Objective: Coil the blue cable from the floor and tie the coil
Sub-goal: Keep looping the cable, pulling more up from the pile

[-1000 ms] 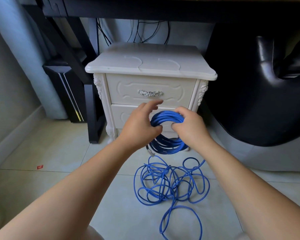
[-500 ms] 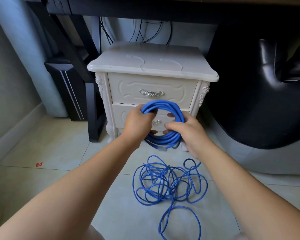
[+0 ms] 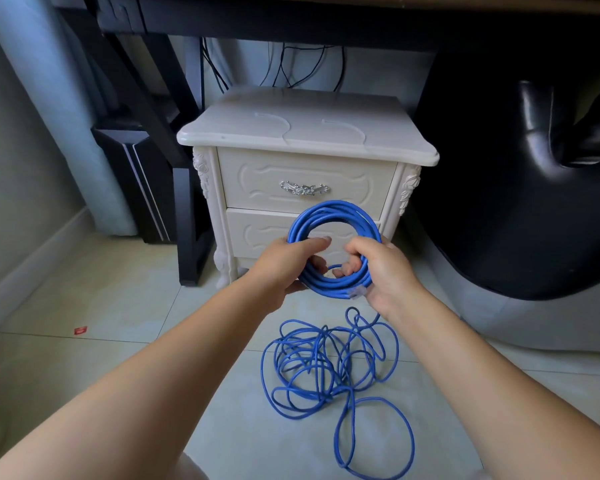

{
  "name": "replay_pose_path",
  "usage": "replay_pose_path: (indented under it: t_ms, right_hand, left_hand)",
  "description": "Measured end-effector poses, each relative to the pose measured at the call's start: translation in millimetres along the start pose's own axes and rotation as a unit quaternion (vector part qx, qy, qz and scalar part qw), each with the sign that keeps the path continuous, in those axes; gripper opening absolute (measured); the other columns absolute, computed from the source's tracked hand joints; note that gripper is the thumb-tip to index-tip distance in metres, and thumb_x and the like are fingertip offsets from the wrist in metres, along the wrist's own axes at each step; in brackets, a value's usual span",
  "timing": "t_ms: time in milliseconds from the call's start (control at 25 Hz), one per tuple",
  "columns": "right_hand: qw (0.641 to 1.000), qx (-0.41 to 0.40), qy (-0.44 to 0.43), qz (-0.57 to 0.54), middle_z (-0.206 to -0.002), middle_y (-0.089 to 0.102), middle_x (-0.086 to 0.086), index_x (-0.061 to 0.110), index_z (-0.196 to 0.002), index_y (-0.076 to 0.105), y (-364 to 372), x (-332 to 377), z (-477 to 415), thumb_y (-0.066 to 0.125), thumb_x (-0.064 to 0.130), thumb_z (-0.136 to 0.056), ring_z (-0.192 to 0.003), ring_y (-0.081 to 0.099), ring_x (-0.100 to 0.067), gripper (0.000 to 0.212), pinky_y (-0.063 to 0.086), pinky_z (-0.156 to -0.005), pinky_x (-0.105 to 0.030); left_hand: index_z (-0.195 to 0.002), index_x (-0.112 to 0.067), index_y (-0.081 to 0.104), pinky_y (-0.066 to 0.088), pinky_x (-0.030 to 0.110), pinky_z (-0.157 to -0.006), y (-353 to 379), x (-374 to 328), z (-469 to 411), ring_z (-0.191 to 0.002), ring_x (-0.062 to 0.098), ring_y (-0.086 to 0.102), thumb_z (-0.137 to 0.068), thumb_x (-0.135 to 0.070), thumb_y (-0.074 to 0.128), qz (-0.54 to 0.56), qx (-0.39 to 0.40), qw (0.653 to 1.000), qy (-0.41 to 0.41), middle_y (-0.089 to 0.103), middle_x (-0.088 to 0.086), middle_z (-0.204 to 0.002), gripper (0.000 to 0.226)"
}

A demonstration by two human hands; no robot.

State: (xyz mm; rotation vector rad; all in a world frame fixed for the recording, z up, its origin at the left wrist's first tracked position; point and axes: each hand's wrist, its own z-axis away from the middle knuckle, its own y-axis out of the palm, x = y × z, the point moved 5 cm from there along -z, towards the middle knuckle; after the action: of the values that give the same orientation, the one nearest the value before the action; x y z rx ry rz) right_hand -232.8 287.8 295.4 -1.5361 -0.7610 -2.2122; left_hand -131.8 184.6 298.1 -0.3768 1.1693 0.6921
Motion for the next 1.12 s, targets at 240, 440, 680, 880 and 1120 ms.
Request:
replay_pose_path:
  t_ms: [240,440,680,880,1120]
  right_hand:
    - [0.974,0.054,-0.061,0.213,-0.044,0.04,-0.003,0.01,-0.087,0.059,-0.6,12.8,1.3,0.056,0.0,-0.082,-0.046,0.043,-0.019,0.012,0.053,-0.06,-0.036]
    - [0.939,0.131,-0.085,0.307,-0.044,0.045,0.003,0.015,-0.087,0.061,13.5,19.0,9.9,0.059,0.001,-0.083,-0.045,0.044,-0.015,0.015,0.059,-0.068,-0.04]
    - [0.971,0.203,0.031,0.12,-0.09,0.067,-0.011,0.015,-0.124,0.06,2.0,21.7,4.0,0.06,0.063,-0.078,-0.089,0.071,-0.037,0.066,0.055,-0.082,-0.052]
    - [0.953,0.293,0.057,0.053,-0.134,0.058,-0.018,0.031,-0.139,0.048,3.8,9.6,9.8,0.084,0.07,-0.044,-0.12,0.057,-0.043,0.109,0.052,-0.095,-0.054]
    - [0.983,0.16,0.021,0.092,-0.082,0.073,-0.011,0.011,-0.116,0.058,9.9,1.5,15.2,0.073,0.022,-0.082,-0.073,0.067,-0.023,0.039,0.054,-0.068,-0.037]
  left_hand:
    - [-0.121,-0.028,0.058,0.052,0.027,-0.081,-9.5,-21.7,4.8,-0.084,0.009,0.067,-0.081,-0.019,0.076,-0.209,0.006,0.962,0.174,0.069,-0.003,-0.103,0.045]
    - [-0.109,-0.019,0.065,0.06,0.033,-0.071,-1.8,-23.2,6.5,-0.069,0.016,0.063,-0.086,-0.012,0.062,-0.28,0.024,0.939,0.197,0.069,0.005,-0.087,0.024]
    - [-0.089,-0.015,0.065,0.046,0.027,-0.049,-12.0,-24.6,1.9,-0.052,0.015,0.04,-0.093,-0.014,0.06,-0.108,-0.058,0.986,0.114,0.042,-0.002,-0.059,0.006]
    - [-0.079,-0.016,0.058,0.048,0.029,-0.054,-25.7,-16.8,-2.1,-0.055,0.017,0.036,-0.092,-0.011,0.06,0.024,-0.132,0.989,0.054,0.041,0.001,-0.065,0.013]
    - [-0.085,-0.014,0.056,0.043,0.03,-0.055,-10.6,-6.9,7.0,-0.049,0.014,0.038,-0.094,-0.011,0.057,0.115,-0.133,0.984,0.041,0.037,0.001,-0.062,0.01]
